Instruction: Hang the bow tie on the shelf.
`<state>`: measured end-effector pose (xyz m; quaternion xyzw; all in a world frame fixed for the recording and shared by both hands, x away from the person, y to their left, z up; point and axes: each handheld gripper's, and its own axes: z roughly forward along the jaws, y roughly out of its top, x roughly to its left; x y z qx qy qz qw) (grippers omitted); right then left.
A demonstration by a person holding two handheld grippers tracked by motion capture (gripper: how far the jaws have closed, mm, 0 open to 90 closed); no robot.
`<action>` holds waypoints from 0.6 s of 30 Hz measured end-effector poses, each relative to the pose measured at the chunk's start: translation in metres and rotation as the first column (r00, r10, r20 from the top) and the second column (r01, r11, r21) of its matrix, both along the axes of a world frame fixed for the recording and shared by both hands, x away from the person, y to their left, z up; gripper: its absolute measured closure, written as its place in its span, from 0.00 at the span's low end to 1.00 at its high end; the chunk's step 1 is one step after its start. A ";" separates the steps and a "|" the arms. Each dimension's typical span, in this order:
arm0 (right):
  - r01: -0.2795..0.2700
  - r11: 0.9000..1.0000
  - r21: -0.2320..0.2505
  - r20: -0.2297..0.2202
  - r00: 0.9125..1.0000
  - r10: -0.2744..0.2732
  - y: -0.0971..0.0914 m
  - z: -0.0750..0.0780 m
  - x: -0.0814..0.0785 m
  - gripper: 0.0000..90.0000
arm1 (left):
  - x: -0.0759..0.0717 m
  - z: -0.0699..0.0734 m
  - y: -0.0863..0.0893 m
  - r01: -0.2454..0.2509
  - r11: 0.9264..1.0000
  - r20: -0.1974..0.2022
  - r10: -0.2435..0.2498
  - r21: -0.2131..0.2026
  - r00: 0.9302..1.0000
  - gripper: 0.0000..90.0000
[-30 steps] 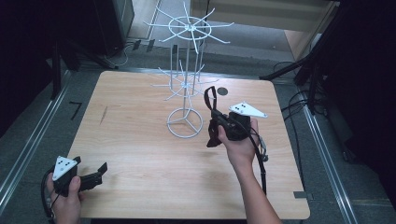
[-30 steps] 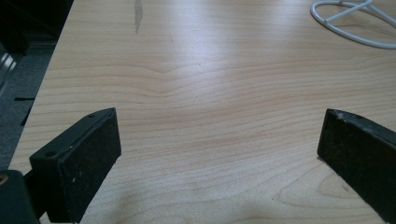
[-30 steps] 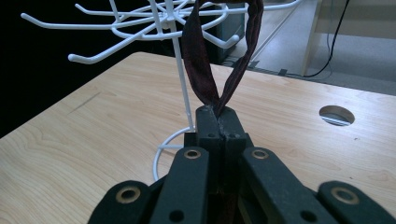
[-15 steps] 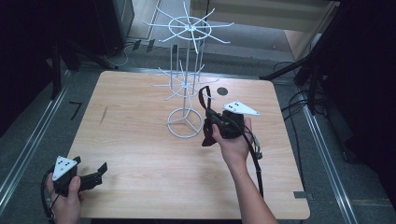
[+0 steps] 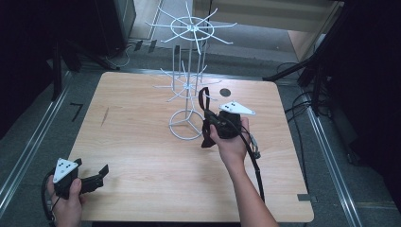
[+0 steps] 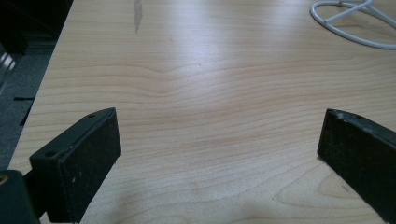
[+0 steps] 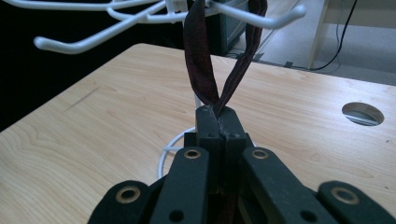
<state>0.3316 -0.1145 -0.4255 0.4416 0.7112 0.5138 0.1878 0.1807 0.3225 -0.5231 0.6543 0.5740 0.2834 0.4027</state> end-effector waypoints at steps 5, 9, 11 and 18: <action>0.001 1.000 -0.015 -0.017 1.000 -0.002 0.006 -0.007 0.005 1.00 | 0.000 0.000 0.000 0.000 1.000 0.000 0.000 0.001 1.000 0.00; 0.006 1.000 -0.026 -0.018 1.000 -0.006 0.009 -0.010 0.006 1.00 | 0.000 0.000 0.000 0.001 1.000 -0.001 -0.001 -0.003 1.000 0.00; 0.015 0.999 -0.048 -0.013 1.000 -0.016 0.011 -0.012 0.008 1.00 | 0.000 0.000 0.000 0.000 1.000 0.000 0.000 -0.004 1.000 0.00; 0.019 0.999 -0.047 -0.030 0.999 -0.020 0.011 -0.017 0.012 1.00 | 0.000 0.000 0.000 0.000 1.000 0.000 0.000 -0.003 1.000 0.00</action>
